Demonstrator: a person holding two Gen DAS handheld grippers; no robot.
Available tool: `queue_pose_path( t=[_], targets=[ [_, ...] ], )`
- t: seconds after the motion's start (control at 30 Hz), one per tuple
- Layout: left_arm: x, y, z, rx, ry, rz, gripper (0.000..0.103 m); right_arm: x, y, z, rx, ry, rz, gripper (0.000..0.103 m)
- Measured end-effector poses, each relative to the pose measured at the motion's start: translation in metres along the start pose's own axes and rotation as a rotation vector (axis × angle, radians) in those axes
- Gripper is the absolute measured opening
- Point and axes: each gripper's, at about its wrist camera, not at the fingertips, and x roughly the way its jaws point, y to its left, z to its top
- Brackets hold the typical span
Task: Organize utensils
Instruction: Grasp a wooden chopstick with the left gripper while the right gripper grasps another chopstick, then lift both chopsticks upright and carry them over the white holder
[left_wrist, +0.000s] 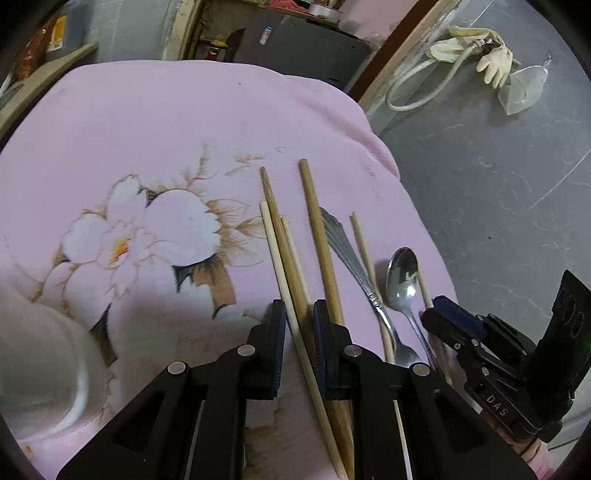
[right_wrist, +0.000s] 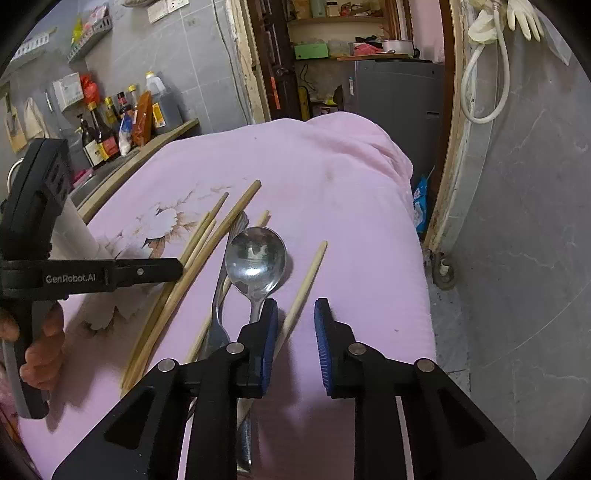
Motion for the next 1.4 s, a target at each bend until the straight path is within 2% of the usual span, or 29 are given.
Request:
queue_pose_path(
  t=[0.2, 0.23, 0.4, 0.6, 0.77, 1.03, 1.17, 1.27, 1.4],
  targets=[
    [-0.007, 0.007, 0.000, -0.020, 0.003, -0.015, 0.009, 0.000, -0.001, -0.001, -0.002, 0.008, 0.007, 0.012],
    [-0.008, 0.007, -0.001, -0.018, 0.002, -0.017, 0.003, 0.000, -0.001, -0.001, -0.001, 0.010, 0.009, 0.011],
    [-0.015, 0.003, -0.018, -0.012, -0.002, -0.039, 0.003, -0.004, -0.002, -0.003, -0.003, 0.011, 0.020, 0.007],
    [-0.025, 0.008, -0.034, -0.025, 0.012, -0.012, 0.002, -0.011, -0.001, -0.010, -0.015, 0.011, 0.014, 0.005],
    [-0.036, 0.006, -0.047, 0.016, 0.030, 0.036, 0.003, -0.013, 0.000, -0.012, -0.038, 0.028, -0.004, 0.005],
    [-0.026, -0.006, -0.038, 0.089, 0.108, 0.098, 0.004, 0.007, 0.005, 0.011, -0.060, 0.113, -0.035, 0.007],
    [-0.022, -0.008, -0.031, 0.080, 0.153, 0.103, 0.004, 0.016, 0.008, 0.020, -0.097, 0.165, -0.037, 0.008],
    [-0.024, -0.006, -0.034, 0.081, 0.143, 0.113, 0.004, 0.018, 0.008, 0.023, -0.103, 0.201, -0.031, 0.008],
    [-0.021, -0.010, -0.036, 0.059, 0.104, 0.120, 0.003, 0.016, 0.003, 0.023, -0.027, 0.198, -0.009, 0.004]
  ],
)
